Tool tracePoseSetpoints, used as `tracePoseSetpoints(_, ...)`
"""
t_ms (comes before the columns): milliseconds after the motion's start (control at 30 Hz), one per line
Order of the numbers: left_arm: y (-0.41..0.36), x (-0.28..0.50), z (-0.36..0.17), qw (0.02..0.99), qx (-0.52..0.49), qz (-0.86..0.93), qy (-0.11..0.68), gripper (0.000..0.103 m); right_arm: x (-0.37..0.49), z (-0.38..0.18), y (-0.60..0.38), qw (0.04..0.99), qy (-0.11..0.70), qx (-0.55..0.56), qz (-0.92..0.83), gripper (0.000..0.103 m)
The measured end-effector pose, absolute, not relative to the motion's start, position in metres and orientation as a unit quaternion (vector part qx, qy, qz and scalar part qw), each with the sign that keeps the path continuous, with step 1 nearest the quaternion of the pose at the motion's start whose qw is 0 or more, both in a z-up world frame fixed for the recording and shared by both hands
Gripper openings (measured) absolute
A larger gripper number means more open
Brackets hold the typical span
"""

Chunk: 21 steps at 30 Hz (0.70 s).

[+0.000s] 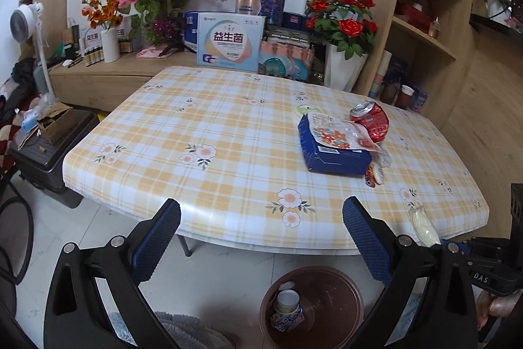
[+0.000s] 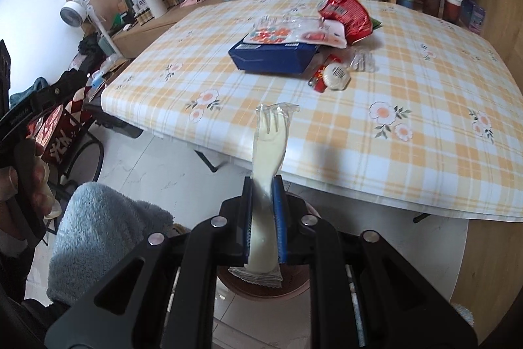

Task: Collect trash
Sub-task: 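Open the right gripper to drop the cream spoon into the brown bin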

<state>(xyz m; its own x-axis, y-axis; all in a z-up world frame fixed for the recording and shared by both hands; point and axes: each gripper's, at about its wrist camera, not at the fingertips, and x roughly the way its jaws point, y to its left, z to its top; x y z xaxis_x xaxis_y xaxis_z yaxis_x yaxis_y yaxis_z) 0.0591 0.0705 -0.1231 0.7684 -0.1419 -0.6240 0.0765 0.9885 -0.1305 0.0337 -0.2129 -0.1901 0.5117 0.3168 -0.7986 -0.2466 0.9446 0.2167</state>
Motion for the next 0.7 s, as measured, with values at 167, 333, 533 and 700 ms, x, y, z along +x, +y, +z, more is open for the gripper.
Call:
tracePoseSetpoints(167,0.076,0.058,-0.128,0.937,-0.052,-0.054,0.341,0.097,0.035,-0.198,-0.205,0.857,0.485,0.031,0.171,0.016)
tracePoseSetpoints(333,0.078,0.058,-0.129,0.937,-0.051,-0.055,0.342,0.097,0.035,-0.203,-0.200,0.851,0.495,0.025,0.174,0.032)
tracePoseSetpoints(533,0.075,0.060,-0.131,0.935,-0.046,-0.056,0.346,0.097,0.038,-0.201,-0.206,0.858,0.488,0.028,0.157,0.057)
tracePoseSetpoints(700,0.071,0.064,-0.134,0.934,-0.041,-0.062,0.348,0.097,0.046,-0.199,-0.217,0.869,0.478,0.015,0.127,0.082)
